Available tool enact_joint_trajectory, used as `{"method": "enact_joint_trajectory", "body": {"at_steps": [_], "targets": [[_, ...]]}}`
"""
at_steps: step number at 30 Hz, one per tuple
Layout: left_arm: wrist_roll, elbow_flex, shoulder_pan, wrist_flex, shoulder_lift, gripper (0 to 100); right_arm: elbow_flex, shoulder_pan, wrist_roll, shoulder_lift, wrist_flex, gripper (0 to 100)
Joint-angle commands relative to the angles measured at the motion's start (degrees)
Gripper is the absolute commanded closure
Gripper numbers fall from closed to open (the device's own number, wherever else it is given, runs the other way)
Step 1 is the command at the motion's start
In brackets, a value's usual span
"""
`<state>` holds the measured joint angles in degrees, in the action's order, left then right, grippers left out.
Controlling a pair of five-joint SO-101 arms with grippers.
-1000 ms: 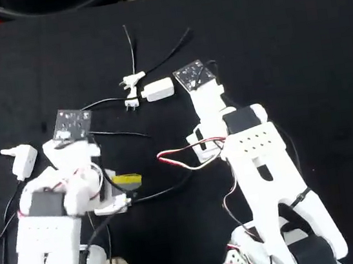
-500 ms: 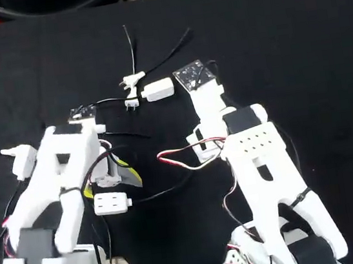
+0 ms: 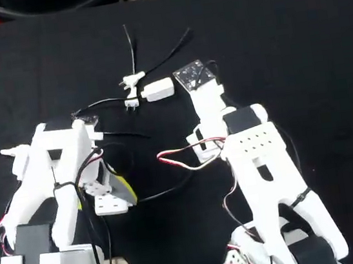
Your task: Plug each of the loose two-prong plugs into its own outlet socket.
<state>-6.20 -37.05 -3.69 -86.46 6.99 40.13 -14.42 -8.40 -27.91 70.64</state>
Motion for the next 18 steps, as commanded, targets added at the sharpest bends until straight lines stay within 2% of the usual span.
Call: {"method": "enact_joint_trajectory", "body": {"at_steps": [1,3,5,7,13,18], "targets": [[-1.5,1.7,0.1,1.8,0.0,58,-0.1,0.7,0.1,0.1,-0.8,93.9],[-1.2,-0.5,1.3,7.0,-0.8,58,-0.1,0.7,0.1,0.1,-0.8,93.9],[2.5,-2.9,3.0,11.2,-2.3,58,-0.1,0.7,0.1,0.1,-0.8,93.9],[5.4,-4.4,5.0,14.3,-4.3,62,-0.1,0.7,0.1,0.1,-0.8,93.9],[6.8,-3.5,7.4,14.6,-6.7,84,-0.1,0.7,0.2,0.1,-0.8,93.9],[6.7,-3.5,7.5,14.6,-6.1,85,-0.1,0.7,0.1,0.1,-0.8,93.9]]}}
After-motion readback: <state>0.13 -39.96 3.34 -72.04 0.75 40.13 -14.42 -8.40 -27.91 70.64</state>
